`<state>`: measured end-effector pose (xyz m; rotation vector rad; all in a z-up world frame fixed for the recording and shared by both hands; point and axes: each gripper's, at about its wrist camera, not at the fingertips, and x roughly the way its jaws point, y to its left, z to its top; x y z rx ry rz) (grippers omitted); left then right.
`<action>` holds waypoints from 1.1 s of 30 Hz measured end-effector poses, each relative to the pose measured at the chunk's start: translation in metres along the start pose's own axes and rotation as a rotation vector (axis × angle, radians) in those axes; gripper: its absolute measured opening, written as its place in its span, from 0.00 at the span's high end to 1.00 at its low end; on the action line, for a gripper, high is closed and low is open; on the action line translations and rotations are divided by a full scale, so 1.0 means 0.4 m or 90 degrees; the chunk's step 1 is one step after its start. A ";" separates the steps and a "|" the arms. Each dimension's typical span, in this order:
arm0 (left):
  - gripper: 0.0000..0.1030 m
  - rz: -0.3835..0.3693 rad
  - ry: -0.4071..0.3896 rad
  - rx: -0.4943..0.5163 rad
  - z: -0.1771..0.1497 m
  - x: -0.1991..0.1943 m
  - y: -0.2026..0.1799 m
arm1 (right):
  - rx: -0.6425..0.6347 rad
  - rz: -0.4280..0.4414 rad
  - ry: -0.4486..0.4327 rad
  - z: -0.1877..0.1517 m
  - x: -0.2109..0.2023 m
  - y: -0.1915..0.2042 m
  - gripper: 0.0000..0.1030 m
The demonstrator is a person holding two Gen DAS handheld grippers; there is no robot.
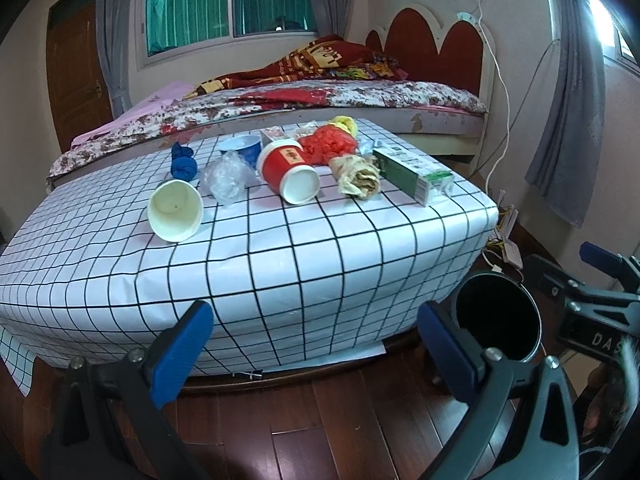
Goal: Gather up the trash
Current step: 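Grasp the blue-white paper cup with the left gripper while the right grasps crumpled beige paper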
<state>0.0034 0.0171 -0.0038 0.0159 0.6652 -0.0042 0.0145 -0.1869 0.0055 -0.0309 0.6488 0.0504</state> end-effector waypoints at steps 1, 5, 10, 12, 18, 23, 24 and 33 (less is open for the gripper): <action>0.01 0.003 -0.001 -0.001 0.004 0.002 0.007 | -0.002 0.001 -0.003 0.003 -0.001 0.003 0.01; 0.01 0.013 -0.010 -0.021 0.031 0.017 0.057 | -0.007 0.024 -0.015 0.035 0.004 0.023 0.01; 0.01 0.016 0.014 -0.063 0.053 0.069 0.143 | -0.018 0.059 0.001 0.073 0.067 0.068 0.01; 0.01 0.010 0.021 -0.075 0.056 0.092 0.181 | -0.026 0.077 -0.008 0.087 0.091 0.091 0.01; 0.01 0.043 0.047 -0.108 0.067 0.173 0.255 | -0.081 0.098 0.019 0.148 0.193 0.189 0.01; 0.01 0.081 0.020 -0.134 0.107 0.235 0.299 | -0.093 0.092 0.034 0.193 0.286 0.236 0.01; 0.01 0.087 0.016 -0.139 0.117 0.250 0.306 | -0.090 0.093 0.039 0.199 0.299 0.235 0.01; 0.01 0.159 0.007 -0.201 0.188 0.354 0.367 | -0.097 0.087 0.069 0.248 0.451 0.272 0.06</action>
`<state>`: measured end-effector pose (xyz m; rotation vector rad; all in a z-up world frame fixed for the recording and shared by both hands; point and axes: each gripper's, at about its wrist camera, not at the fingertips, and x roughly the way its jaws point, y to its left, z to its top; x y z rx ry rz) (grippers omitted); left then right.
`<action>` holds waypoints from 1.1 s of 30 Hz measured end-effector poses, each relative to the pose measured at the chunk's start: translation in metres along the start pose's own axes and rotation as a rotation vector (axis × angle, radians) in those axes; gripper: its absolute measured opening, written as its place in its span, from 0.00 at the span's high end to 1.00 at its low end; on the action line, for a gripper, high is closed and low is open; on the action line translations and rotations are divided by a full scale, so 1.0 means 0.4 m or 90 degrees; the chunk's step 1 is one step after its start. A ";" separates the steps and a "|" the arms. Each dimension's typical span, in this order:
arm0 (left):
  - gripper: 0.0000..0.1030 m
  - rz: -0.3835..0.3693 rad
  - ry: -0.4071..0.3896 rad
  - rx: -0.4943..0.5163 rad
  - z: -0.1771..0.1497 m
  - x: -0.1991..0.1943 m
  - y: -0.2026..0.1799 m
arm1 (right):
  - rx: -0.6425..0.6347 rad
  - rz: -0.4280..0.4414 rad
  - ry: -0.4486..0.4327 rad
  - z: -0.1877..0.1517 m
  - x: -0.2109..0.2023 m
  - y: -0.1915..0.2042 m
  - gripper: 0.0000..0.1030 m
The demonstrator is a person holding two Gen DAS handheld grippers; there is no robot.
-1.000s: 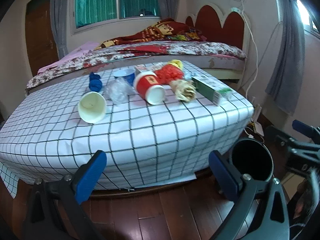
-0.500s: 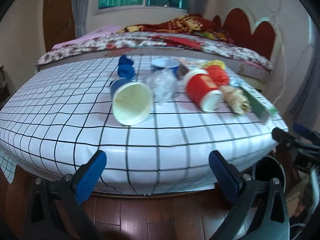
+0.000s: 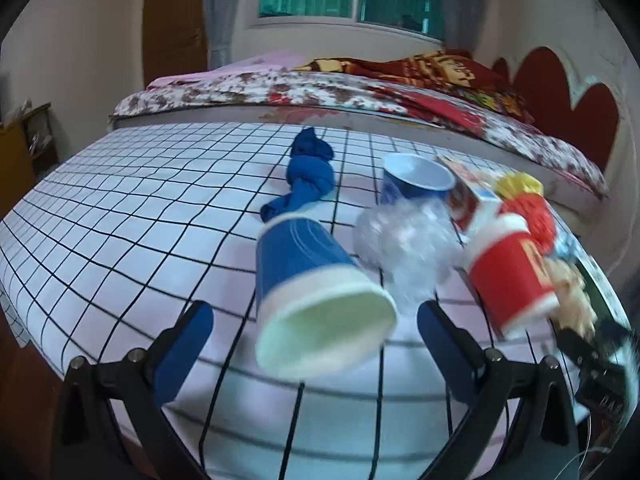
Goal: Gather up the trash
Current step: 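Grasp the blue-white paper cup with the left gripper while the right grasps crumpled beige paper, then carry both items over the black bin and open both grippers to drop them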
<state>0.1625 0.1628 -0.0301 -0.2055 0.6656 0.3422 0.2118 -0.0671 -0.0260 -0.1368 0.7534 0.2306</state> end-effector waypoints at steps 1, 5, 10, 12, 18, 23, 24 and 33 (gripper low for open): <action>0.01 0.003 0.002 -0.004 0.005 0.008 0.001 | 0.001 -0.001 0.003 0.004 0.013 -0.001 0.09; 0.01 0.005 0.011 -0.005 0.018 0.039 0.002 | 0.006 -0.006 0.004 0.013 0.040 -0.003 0.13; 0.15 -0.005 0.026 -0.001 -0.003 0.039 0.034 | -0.011 -0.014 -0.001 0.022 0.047 0.007 0.28; 0.23 -0.018 0.032 0.003 -0.019 0.035 0.050 | -0.019 -0.017 -0.004 0.022 0.048 0.011 0.33; 0.53 -0.073 0.026 0.033 -0.023 0.010 0.050 | -0.014 0.017 0.006 0.020 0.047 0.000 0.74; 0.54 -0.094 0.007 0.050 -0.016 -0.037 0.040 | -0.014 0.042 -0.036 0.020 0.000 -0.007 0.78; 0.54 -0.097 0.002 0.054 -0.014 -0.050 0.037 | -0.016 0.041 -0.046 0.021 -0.012 -0.006 0.78; 0.54 -0.155 -0.036 0.107 -0.032 -0.175 -0.032 | -0.017 0.039 -0.142 0.008 -0.160 -0.025 0.78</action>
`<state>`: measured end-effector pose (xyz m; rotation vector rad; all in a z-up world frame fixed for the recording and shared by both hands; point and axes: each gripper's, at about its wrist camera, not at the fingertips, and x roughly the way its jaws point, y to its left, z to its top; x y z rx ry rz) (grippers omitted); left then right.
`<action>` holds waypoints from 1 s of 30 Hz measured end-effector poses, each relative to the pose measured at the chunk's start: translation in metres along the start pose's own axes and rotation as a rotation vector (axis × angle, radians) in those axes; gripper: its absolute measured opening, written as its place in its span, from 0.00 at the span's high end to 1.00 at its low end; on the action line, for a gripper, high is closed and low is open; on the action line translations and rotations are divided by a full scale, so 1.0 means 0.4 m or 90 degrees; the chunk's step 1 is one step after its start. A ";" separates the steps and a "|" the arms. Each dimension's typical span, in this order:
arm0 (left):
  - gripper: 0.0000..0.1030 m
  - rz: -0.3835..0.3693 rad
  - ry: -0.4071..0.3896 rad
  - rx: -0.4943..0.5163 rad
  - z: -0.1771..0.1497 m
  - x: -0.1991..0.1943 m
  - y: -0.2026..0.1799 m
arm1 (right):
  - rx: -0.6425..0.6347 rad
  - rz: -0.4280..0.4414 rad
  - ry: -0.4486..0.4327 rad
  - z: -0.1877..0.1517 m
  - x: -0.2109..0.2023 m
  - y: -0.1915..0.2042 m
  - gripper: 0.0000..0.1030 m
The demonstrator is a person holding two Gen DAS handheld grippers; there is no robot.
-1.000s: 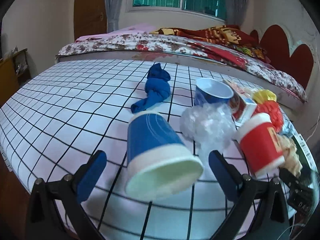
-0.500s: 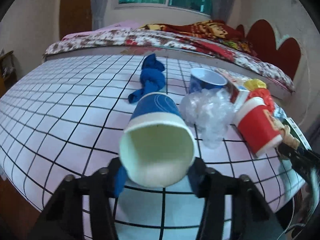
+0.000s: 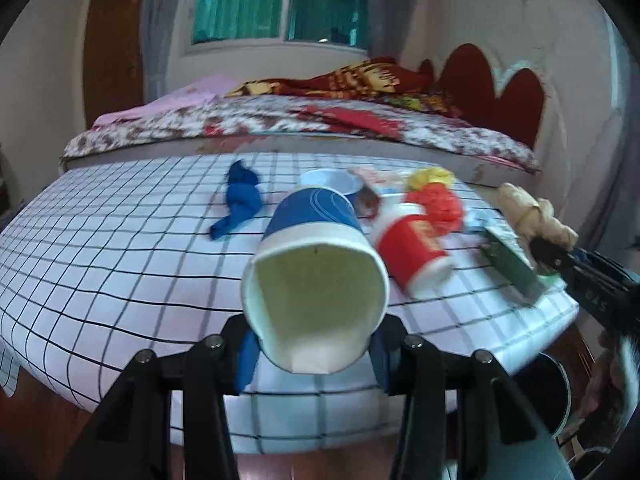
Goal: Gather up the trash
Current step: 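Carry both items over the black bin and open both grippers to drop them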
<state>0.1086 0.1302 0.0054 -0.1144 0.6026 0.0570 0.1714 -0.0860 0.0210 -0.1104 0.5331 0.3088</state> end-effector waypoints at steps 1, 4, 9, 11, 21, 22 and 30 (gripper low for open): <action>0.54 -0.011 -0.003 0.010 -0.002 -0.011 -0.021 | 0.000 -0.004 -0.004 -0.003 -0.017 -0.007 0.78; 0.54 -0.040 -0.008 0.030 -0.011 -0.031 -0.075 | 0.003 -0.016 -0.005 -0.020 -0.059 -0.034 0.78; 0.54 -0.099 -0.010 0.062 -0.027 -0.060 -0.173 | 0.007 -0.055 0.003 -0.063 -0.132 -0.101 0.78; 0.54 -0.123 -0.010 0.079 -0.034 -0.066 -0.213 | 0.017 -0.073 0.011 -0.083 -0.157 -0.138 0.78; 0.54 -0.231 0.018 0.173 -0.094 -0.076 -0.413 | 0.093 -0.137 0.077 -0.259 -0.225 -0.326 0.78; 0.54 -0.241 0.023 0.180 -0.103 -0.076 -0.430 | 0.096 -0.142 0.082 -0.276 -0.231 -0.344 0.78; 0.54 -0.310 0.091 0.240 -0.197 -0.045 -0.591 | 0.138 -0.168 0.128 -0.394 -0.281 -0.486 0.78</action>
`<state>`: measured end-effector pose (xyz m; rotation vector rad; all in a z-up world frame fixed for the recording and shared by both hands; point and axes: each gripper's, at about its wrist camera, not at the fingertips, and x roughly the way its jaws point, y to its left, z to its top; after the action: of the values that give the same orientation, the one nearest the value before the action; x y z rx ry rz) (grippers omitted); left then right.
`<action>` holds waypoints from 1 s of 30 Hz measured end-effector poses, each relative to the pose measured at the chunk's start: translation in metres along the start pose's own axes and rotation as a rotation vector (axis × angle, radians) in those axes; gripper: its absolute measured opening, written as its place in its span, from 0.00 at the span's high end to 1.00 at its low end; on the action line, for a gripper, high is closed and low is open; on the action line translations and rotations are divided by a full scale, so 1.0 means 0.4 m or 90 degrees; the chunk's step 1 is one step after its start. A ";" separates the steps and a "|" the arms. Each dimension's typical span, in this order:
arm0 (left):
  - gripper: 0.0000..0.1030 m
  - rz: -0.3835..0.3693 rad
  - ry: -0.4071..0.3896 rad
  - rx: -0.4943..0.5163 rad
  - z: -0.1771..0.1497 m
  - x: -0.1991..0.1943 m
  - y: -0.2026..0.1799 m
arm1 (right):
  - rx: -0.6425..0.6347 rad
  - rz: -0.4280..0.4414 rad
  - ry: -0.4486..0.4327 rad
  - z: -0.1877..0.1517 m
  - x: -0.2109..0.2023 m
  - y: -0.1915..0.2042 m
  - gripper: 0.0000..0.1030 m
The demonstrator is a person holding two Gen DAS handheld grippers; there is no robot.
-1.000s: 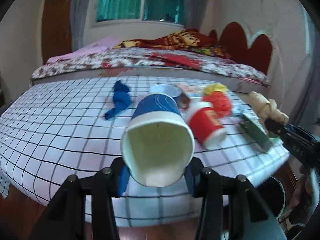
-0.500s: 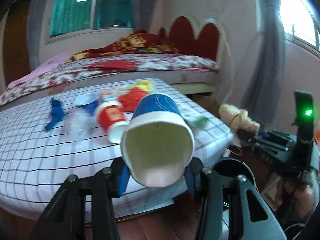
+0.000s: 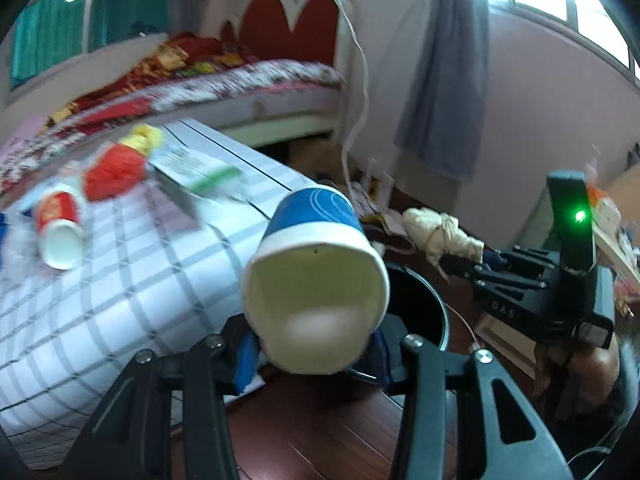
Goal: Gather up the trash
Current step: 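Carry both items over the black bin and open both grippers to drop them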
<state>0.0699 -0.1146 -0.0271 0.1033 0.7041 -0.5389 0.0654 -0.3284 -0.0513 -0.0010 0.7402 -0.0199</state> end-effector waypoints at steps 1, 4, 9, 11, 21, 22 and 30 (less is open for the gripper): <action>0.54 -0.007 0.012 0.005 -0.005 0.022 -0.014 | 0.003 -0.001 0.002 -0.007 -0.001 -0.010 0.78; 0.54 -0.022 0.043 0.015 -0.023 0.075 -0.053 | 0.013 0.001 0.024 -0.033 0.013 -0.046 0.78; 0.53 -0.053 0.100 0.022 -0.044 0.165 -0.072 | 0.016 0.014 0.059 -0.077 0.050 -0.079 0.78; 0.50 -0.071 0.121 0.018 -0.052 0.196 -0.079 | 0.012 0.027 0.073 -0.093 0.071 -0.086 0.78; 0.01 0.018 0.148 -0.066 -0.114 0.183 -0.013 | 0.031 -0.017 0.196 -0.160 0.217 -0.137 0.10; 0.01 0.033 0.146 -0.063 -0.119 0.173 -0.008 | 0.035 -0.024 0.194 -0.160 0.212 -0.141 0.07; 0.01 0.081 0.107 -0.057 -0.099 0.091 0.029 | 0.040 -0.028 0.160 -0.131 0.158 -0.106 0.01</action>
<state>0.0755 -0.1100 -0.0817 0.1103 0.8777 -0.3789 0.0758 -0.3715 -0.1324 0.0453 0.9905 -0.0861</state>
